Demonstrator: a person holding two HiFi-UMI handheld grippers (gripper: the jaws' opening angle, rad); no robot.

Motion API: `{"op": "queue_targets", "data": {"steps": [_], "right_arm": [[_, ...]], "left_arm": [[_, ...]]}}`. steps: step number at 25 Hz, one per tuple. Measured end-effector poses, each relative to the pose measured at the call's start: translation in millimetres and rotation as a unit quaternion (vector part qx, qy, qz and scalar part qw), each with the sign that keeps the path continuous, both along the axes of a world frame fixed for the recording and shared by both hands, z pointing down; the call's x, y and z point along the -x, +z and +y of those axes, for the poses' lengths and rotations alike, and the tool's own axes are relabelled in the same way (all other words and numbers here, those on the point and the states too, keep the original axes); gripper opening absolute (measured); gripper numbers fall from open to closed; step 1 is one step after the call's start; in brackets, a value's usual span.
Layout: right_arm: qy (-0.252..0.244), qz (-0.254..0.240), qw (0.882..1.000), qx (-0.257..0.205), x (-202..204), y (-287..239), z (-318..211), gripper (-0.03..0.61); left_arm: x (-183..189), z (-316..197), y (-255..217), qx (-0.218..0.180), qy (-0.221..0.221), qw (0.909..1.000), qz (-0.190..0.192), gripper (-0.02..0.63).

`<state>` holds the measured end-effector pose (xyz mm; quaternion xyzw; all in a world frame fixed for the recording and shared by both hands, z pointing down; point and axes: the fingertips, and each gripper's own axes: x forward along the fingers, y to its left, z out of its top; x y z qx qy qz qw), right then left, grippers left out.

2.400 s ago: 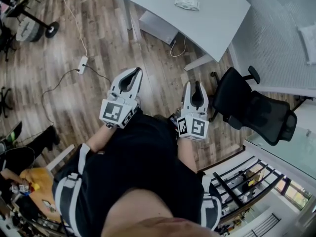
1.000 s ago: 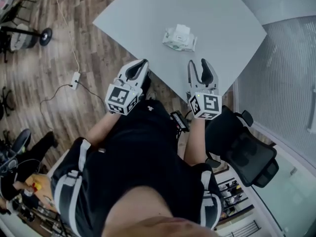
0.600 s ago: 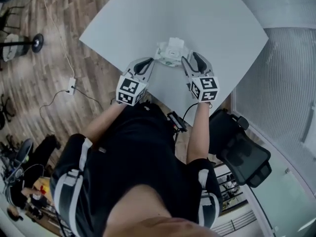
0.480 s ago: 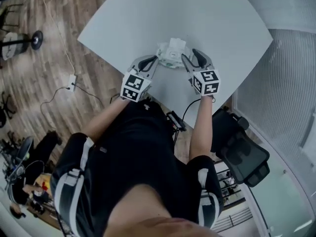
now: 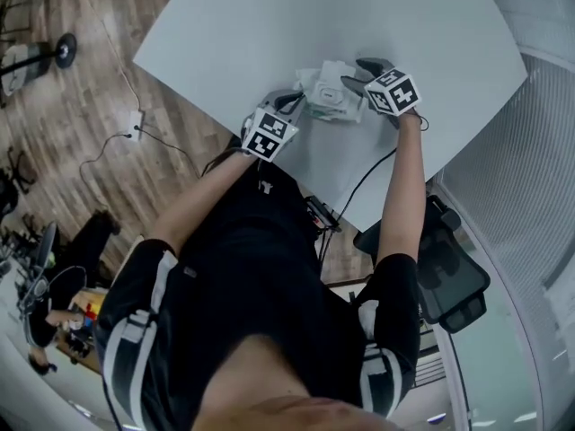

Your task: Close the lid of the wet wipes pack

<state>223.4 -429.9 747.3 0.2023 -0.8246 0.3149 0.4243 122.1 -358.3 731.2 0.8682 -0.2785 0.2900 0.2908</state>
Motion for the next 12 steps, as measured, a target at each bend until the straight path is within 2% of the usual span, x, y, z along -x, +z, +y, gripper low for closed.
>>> {"op": "queue_targets", "data": {"steps": [5,9,12], "right_arm": [[-0.063,-0.004,0.997,0.046,5.6,13.2,9.3,0.26],[-0.087,-0.019,0.995,0.038,9.8,-9.2,19.2,0.247],[-0.099,-0.034,0.994,0.037,9.8,-28.9,36.5,0.21]], "left_arm": [[3.0,5.9,12.3,0.019,-0.001,0.9998,-0.006,0.029],[2.8,5.1,16.8,0.022,0.0,0.9997,-0.006,0.029],[2.1,6.9,21.4,0.022,0.003,0.9997,-0.009,0.029]]}}
